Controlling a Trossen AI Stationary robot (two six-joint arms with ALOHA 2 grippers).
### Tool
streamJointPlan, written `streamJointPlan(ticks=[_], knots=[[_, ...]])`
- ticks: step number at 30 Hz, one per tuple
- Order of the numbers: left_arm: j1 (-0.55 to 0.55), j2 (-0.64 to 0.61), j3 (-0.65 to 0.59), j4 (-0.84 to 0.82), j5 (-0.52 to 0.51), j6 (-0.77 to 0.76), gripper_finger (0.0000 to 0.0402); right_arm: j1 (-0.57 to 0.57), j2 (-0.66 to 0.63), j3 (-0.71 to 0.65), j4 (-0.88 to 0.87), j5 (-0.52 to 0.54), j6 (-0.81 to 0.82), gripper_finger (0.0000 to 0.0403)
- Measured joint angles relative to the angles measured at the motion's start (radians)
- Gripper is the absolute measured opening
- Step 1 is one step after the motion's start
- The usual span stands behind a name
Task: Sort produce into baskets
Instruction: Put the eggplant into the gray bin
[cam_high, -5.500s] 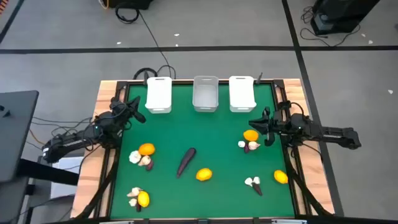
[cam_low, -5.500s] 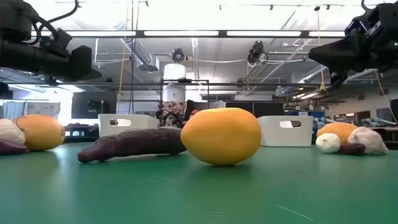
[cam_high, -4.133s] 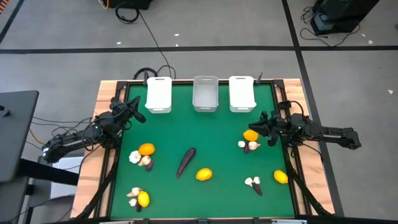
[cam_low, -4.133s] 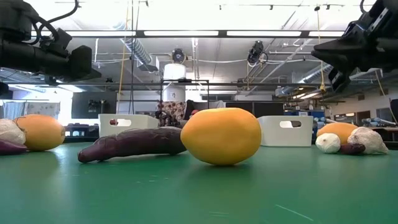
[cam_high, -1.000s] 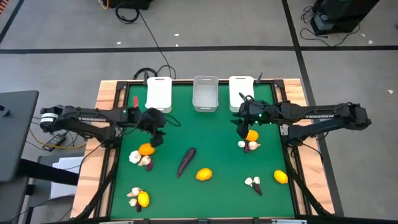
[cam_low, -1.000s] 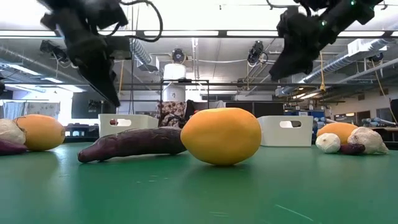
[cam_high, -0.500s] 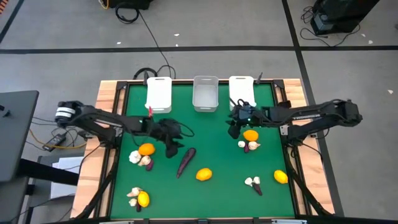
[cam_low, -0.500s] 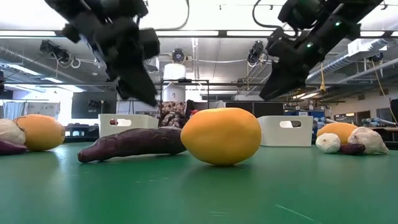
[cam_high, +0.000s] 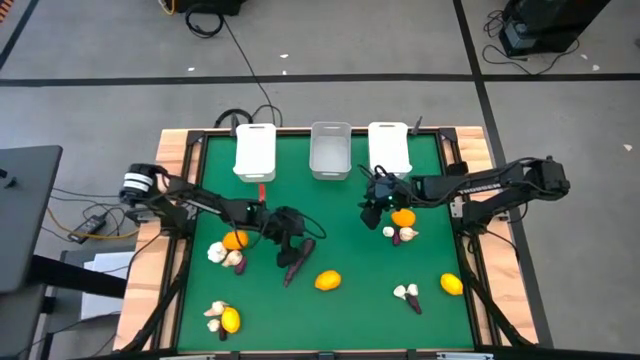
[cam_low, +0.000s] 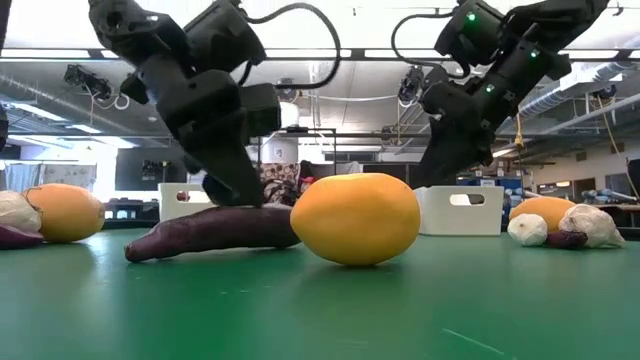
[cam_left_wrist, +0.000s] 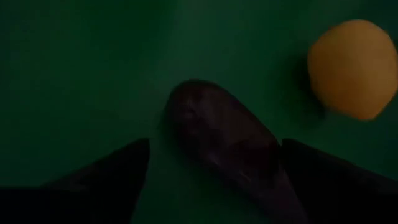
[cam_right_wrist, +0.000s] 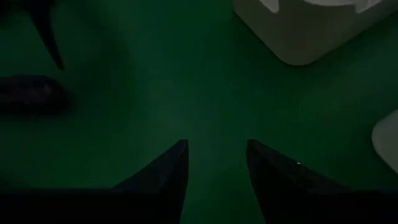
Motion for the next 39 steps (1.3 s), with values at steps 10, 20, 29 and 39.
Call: streamJointPlan(ticks=[10,20,29,39], knots=[[-0.007,0.127,0.086,-0.032,-0.030,-0.022,0.0352,0.022,-0.018,0.004,0.016,-0.030,-0.001,0.0174],[0.017,0.132,0.307,-0.442,-0.208,0.122,0.0167,0.022,-0.042,0.004,0.019,-0.029,-0.019,0.0174],[0.139,0.080,0.536,-0.502,-0.292,0.341,0.0205,0.059,-0.045,0.005,-0.028,-0.073,-0.026,0.0174],[0.404,0.106,0.598,-0.110,-0.280,0.366,0.0207,0.121,-0.044,0.005,-0.016,-0.012,-0.044,0.0174]])
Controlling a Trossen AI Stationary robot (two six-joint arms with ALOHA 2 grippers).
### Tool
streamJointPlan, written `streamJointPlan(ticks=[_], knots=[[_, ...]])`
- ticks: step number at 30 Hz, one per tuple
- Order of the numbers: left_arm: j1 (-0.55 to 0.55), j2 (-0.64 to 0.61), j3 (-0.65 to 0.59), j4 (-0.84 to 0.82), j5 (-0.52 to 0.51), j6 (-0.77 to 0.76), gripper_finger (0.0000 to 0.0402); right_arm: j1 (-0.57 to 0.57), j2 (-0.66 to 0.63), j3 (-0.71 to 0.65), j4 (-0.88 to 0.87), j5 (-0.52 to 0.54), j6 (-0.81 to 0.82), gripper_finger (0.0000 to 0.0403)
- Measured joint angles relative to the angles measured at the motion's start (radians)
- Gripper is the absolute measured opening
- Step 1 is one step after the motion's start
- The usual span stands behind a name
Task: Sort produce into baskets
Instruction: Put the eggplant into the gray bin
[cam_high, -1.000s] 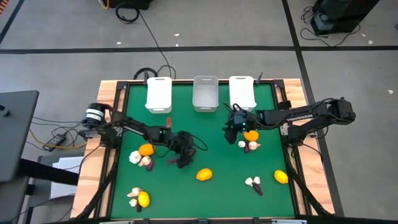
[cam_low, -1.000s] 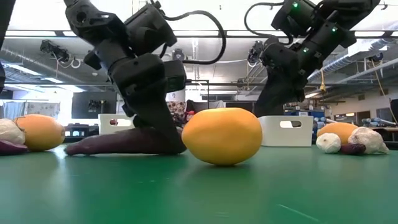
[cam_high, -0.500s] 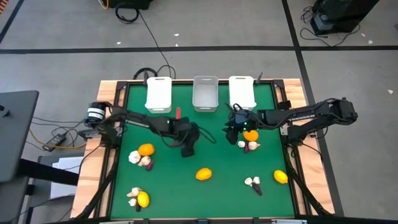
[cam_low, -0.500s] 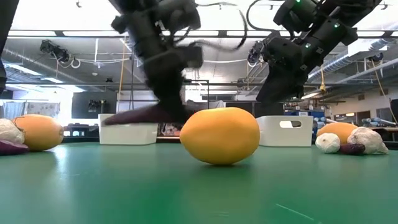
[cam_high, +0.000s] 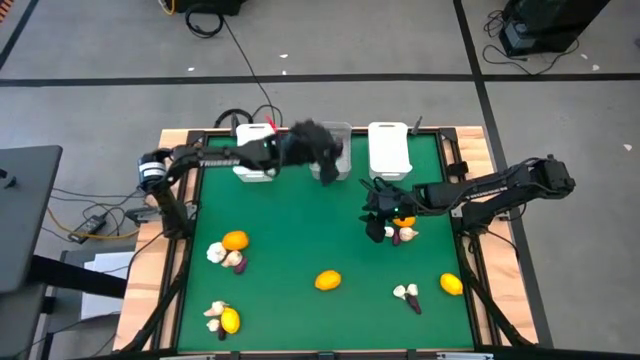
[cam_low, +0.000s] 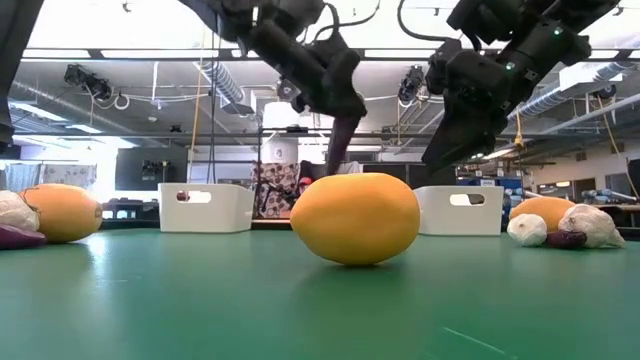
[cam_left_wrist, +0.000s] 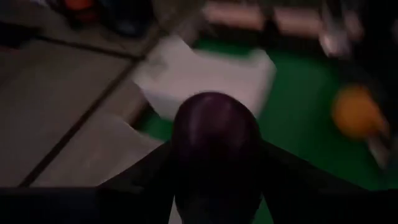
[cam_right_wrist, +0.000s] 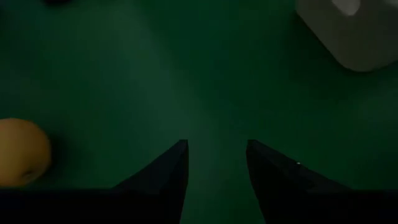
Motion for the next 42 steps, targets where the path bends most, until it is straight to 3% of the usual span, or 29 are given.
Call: streamJointPlan(ticks=[4,9,33,42], knots=[[0.093,0.016,0.003,0.133,0.107,-0.027,0.0207,0.009,0.000,0.000,0.000,0.012,0.000,0.0174],[0.163,0.046,0.001,0.112,0.166,-0.074,0.0207,0.013,0.000,0.000,0.005,0.015,-0.012,0.0174],[0.172,0.223,-0.008,0.133,0.156,-0.026,0.0210,0.010,0.001,0.000,0.004,0.118,-0.092,0.0174],[0.173,0.216,-0.006,0.194,0.144,-0.026,0.0210,0.010,0.001,0.000,-0.001,0.118,-0.106,0.0174]])
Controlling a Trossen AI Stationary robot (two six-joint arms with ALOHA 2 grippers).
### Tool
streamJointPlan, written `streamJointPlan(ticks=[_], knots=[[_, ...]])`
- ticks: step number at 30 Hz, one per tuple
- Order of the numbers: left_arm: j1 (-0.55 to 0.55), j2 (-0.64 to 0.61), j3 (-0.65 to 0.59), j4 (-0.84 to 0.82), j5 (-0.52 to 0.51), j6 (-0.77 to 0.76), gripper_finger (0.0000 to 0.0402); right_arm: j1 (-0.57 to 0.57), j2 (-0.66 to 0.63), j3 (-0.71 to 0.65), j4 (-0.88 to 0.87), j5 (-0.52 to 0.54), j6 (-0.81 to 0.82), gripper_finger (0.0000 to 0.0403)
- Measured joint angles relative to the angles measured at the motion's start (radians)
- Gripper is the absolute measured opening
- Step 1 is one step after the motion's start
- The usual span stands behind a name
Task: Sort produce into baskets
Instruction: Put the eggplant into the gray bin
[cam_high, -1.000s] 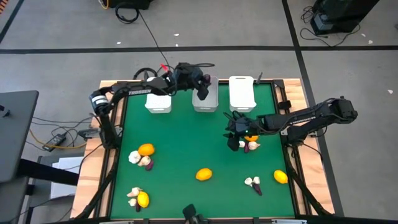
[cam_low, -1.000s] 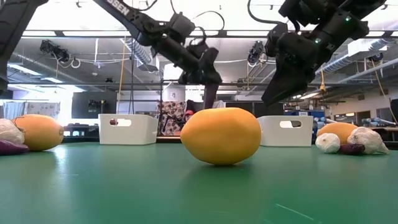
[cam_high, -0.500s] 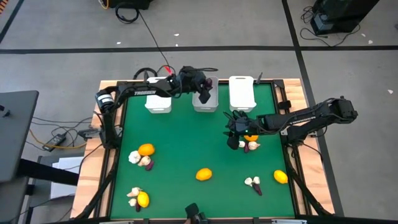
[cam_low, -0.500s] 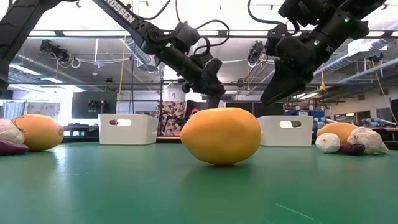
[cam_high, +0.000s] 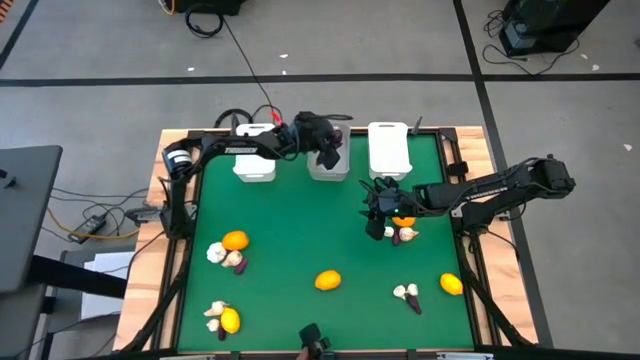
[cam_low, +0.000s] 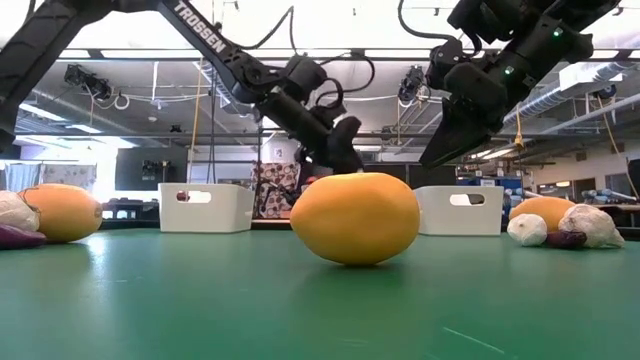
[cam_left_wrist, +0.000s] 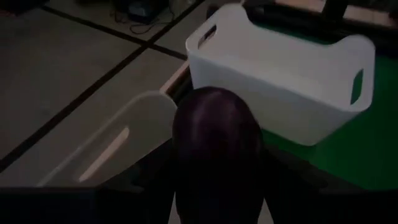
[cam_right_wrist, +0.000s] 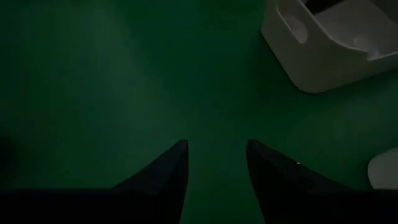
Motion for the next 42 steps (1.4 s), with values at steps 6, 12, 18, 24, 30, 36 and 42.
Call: streamJointPlan(ticks=[6,12,18,24,30,36,42], knots=[[0.004,-0.014,0.000,-0.032,-0.004,-0.071,0.0252,0.000,0.000,0.000,0.000,0.000,0.001,0.0174],[0.035,-0.016,0.000,-0.120,-0.054,-0.100,0.0328,0.000,0.000,0.000,0.000,0.000,0.005,0.0174],[0.038,-0.080,0.054,-0.279,-0.027,-0.014,0.0348,0.003,0.000,0.000,-0.001,0.080,0.005,0.0174],[-0.005,-0.167,0.062,-0.432,-0.041,0.081,0.0338,0.005,-0.021,0.000,-0.027,0.150,0.061,0.0174],[-0.087,-0.218,0.001,-0.509,-0.041,0.109,0.0324,0.039,-0.073,0.000,-0.199,0.023,0.216,0.0174],[-0.208,-0.294,-0.117,-0.528,-0.094,0.106,0.0312,0.156,-0.148,0.000,-0.274,-0.161,0.232,0.0174],[-0.345,-0.352,-0.212,-0.459,-0.202,0.104,0.0296,0.270,-0.113,0.000,-0.328,-0.171,0.419,0.0174]])
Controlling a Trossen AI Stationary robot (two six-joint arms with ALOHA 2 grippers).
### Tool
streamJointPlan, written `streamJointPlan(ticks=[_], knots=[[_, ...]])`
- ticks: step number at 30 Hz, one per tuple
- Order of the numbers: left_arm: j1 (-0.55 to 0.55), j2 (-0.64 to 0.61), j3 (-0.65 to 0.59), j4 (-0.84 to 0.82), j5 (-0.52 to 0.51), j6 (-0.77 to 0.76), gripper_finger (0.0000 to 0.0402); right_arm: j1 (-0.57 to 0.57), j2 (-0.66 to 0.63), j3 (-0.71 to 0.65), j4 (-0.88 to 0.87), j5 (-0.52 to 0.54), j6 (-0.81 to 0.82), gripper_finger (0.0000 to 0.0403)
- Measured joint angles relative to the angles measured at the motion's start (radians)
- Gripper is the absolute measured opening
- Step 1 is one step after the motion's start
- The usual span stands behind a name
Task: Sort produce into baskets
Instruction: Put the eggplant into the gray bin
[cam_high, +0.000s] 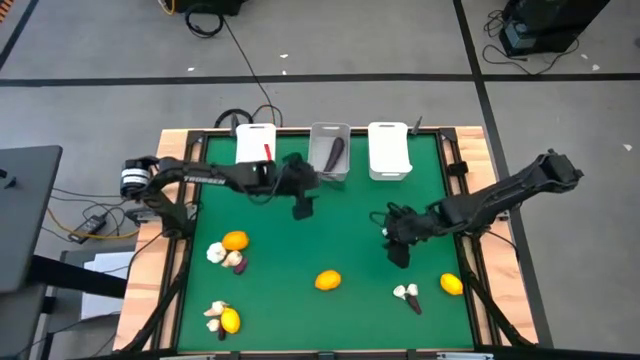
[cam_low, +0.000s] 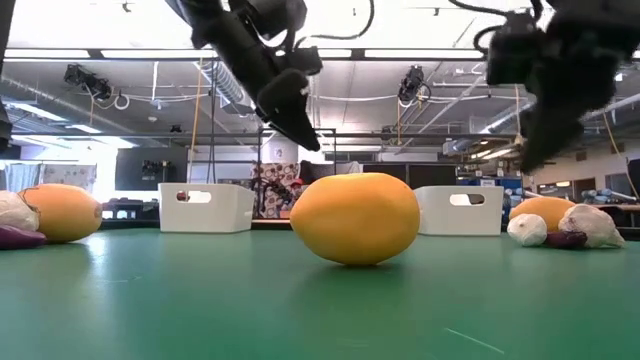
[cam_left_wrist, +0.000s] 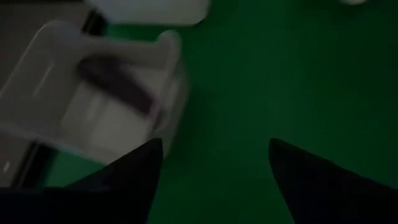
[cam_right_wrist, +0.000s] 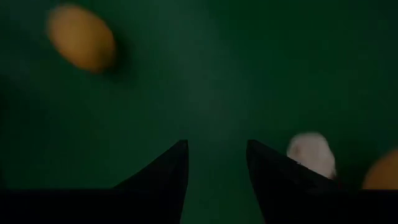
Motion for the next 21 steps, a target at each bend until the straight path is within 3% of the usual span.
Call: streamJointPlan(ticks=[4,9,21], knots=[[-0.046,0.013,-0.028,0.100,-0.001,-0.002,0.0288,0.021,0.089,0.000,-0.047,0.034,0.058,0.0174],[-0.069,0.024,-0.030,0.106,-0.001,-0.025,0.0286,0.022,0.173,0.000,-0.087,0.052,0.078,0.0174],[-0.070,0.024,-0.030,0.131,-0.002,-0.029,0.0286,0.021,0.209,0.001,-0.261,0.091,0.093,0.0173]])
